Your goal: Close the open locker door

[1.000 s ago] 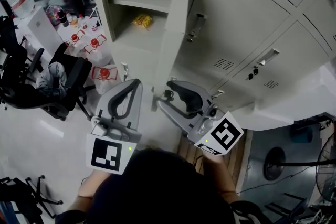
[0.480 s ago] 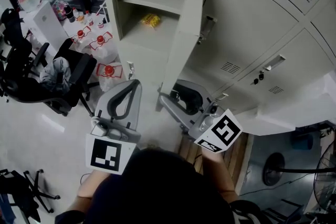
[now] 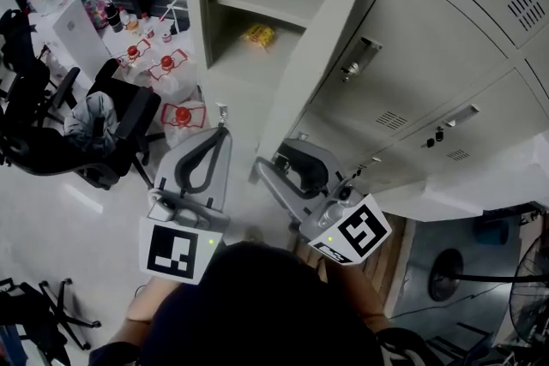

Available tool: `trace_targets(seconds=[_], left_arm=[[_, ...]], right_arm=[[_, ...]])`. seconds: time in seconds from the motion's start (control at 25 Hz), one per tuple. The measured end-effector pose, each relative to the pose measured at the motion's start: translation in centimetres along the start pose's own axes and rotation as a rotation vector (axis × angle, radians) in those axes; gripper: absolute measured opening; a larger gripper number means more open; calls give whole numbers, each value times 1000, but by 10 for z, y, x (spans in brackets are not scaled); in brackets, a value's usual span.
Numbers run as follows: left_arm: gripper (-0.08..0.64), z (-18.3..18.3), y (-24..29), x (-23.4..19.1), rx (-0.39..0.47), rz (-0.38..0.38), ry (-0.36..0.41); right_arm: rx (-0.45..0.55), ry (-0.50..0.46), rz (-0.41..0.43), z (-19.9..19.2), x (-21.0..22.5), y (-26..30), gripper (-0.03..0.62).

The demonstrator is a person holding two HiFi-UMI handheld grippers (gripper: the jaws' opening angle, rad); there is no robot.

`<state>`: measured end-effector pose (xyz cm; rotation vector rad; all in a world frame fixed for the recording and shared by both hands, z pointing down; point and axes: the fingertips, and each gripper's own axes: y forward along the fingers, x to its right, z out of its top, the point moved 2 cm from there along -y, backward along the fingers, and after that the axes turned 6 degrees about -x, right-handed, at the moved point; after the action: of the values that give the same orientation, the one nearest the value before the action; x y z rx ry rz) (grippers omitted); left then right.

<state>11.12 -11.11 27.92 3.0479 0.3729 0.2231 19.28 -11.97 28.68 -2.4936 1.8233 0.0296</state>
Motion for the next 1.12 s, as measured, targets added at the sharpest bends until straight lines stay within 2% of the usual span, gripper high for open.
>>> trace_targets(seconds=[0.24,0.88,1.12], left_arm=[[-2,-5,6,-36,10,-54,7],[-2,-16,20,-113,51,-203,1],[-2,-19,31,-134,70,-283,31]], right_arm=[[-13,3,-51,-1,-4,33,120],[-29,-4,-265,-3,3,101,115],[-16,-11,-337,-4,9,122,115]])
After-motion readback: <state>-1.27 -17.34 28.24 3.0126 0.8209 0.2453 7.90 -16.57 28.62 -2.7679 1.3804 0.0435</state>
